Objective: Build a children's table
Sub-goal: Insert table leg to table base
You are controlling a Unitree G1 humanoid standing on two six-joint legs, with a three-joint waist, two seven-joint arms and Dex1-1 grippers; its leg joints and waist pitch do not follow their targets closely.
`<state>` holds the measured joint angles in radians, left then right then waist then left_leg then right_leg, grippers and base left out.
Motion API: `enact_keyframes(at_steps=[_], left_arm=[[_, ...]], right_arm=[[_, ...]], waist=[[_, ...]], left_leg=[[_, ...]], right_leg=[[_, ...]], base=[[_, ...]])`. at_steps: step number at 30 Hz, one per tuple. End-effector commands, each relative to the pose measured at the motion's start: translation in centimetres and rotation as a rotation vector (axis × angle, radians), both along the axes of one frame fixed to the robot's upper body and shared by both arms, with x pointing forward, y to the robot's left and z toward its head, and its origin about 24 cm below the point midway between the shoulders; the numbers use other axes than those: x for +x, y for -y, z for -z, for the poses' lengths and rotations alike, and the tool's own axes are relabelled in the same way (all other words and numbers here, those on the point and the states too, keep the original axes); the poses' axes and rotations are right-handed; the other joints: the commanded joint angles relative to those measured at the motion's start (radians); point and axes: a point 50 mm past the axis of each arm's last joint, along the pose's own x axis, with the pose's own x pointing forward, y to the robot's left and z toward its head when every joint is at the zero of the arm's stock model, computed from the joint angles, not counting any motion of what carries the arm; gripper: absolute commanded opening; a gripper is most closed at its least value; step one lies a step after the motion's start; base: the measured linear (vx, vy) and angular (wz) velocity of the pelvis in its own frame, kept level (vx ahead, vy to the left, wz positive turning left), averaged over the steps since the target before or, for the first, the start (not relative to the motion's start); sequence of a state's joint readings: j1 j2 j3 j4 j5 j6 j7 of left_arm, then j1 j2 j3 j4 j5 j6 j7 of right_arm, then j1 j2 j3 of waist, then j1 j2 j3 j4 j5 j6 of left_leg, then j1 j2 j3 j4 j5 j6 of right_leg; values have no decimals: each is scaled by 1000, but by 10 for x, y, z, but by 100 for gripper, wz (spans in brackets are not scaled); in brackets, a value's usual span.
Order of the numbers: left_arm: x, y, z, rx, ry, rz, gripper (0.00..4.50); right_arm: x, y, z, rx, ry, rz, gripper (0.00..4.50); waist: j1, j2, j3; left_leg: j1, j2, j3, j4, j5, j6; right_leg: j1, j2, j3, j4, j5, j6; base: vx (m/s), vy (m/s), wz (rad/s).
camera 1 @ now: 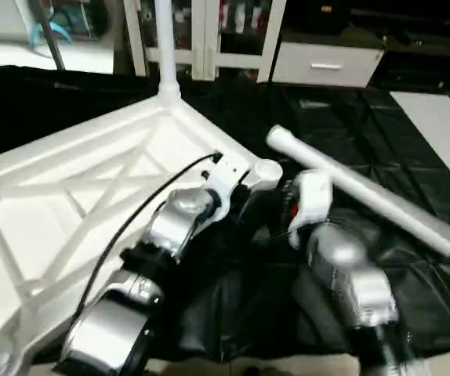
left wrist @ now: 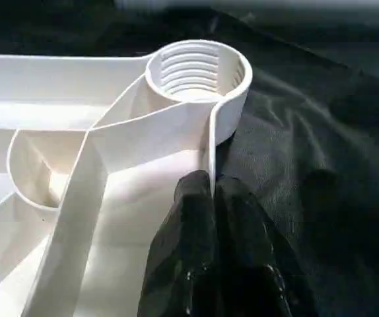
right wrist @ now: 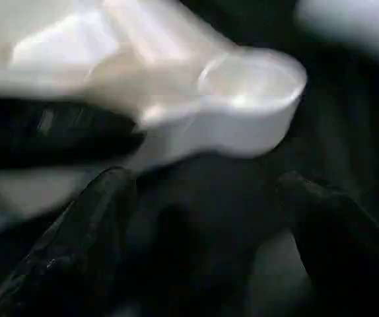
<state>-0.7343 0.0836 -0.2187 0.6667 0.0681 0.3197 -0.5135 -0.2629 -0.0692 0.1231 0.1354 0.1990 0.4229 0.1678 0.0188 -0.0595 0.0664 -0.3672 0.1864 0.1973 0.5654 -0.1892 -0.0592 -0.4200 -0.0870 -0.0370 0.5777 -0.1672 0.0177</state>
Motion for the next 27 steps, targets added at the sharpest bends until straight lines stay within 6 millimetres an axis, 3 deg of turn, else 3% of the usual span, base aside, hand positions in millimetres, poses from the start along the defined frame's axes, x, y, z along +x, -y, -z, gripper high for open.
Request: enact_keyframes(at_steps=[1, 5, 6, 8, 9, 10, 12, 16, 17, 18, 20, 23, 27], left_arm=[[-7, -12, 17, 46, -29, 23, 0], [-21, -18, 25, 140, 48, 250, 0], [-30, -18, 26, 163, 79, 385, 0], [-42, -20, 30, 208, 89, 521, 0], [-48, -21, 32, 205, 82, 594, 0], [-48, -21, 32, 205, 82, 594, 0], [-65, -17, 32, 127, 61, 752, 0], [-66, -18, 30, 146, 106, 788, 0], [-59, -27, 34, 216, 123, 758, 0], [-56, -32, 34, 231, 123, 741, 0], [-53, -35, 33, 234, 123, 730, 0], [-46, -44, 25, 233, 167, 684, 0], [-34, -58, 17, 245, 218, 600, 0]], right_arm=[[0, 0, -9, -9, 37, -13, 372], [1, 2, -17, -4, 71, 14, 372], [1, 4, -18, 1, 76, 28, 372], [0, 7, -18, 4, 73, 40, 372], [0, 8, -18, 8, 69, 50, 372], [0, 8, -18, 8, 69, 50, 372], [-3, 11, -14, -1, 59, 66, 372], [-4, 14, -14, 1, 62, 84, 372], [-3, 16, -15, 1, 66, 97, 372], [-3, 17, -15, -3, 68, 101, 372], [-4, 17, -15, -6, 70, 104, 372], [-5, 19, -14, -6, 67, 114, 372], [-4, 20, -13, 8, 62, 136, 372]], waist=[[10, 5, -68], [14, 9, -69], [20, 15, -71], [21, 16, -71], [32, 23, -73], [32, 23, -73], [44, 26, -74], [53, 25, -77], [57, 34, -75], [59, 35, -75], [58, 33, -72], [54, 33, -70], [45, 29, -73]], left_leg=[[9, 41, -15, -58, -133, 79], [13, 41, -14, -61, -173, 36], [13, 42, -16, -62, -169, 29], [18, 43, -11, -63, -178, 12], [25, 43, -10, -62, -178, 6], [25, 43, -10, -62, -178, 6], [30, 45, -6, -64, -153, -19], [30, 42, -2, -62, -149, -22], [30, 40, -2, -64, -185, -31], [33, 40, -3, -65, -220, -45], [27, 41, -9, -72, -267, -66], [30, 41, -15, -76, -341, -83], [26, 39, -16, -73, -318, -75]], right_leg=[[56, -50, 33, -50, -122, -247], [53, -48, 36, -55, -162, -212], [53, -51, 36, -56, -166, -203], [48, -46, 37, -52, -151, -204], [43, -47, 37, -51, -145, -204], [43, -47, 37, -51, -145, -204], [42, -42, 35, -38, -83, -209], [45, -42, 34, -32, -40, -210], [42, -42, 34, -40, -80, -191], [41, -45, 36, -42, -118, -180], [45, -49, 36, -49, -191, -160], [41, -53, 37, -61, -306, -133], [43, -49, 36, -56, -259, -141]], base=[[0, 0, 0], [0, 0, 0], [0, 0, 0], [0, 0, 0], [0, 0, 0], [0, 0, 0], [0, 0, 0], [0, 0, 0], [0, 0, 0], [0, 0, 0], [0, 0, 0], [0, 0, 0], [0, 0, 0]])
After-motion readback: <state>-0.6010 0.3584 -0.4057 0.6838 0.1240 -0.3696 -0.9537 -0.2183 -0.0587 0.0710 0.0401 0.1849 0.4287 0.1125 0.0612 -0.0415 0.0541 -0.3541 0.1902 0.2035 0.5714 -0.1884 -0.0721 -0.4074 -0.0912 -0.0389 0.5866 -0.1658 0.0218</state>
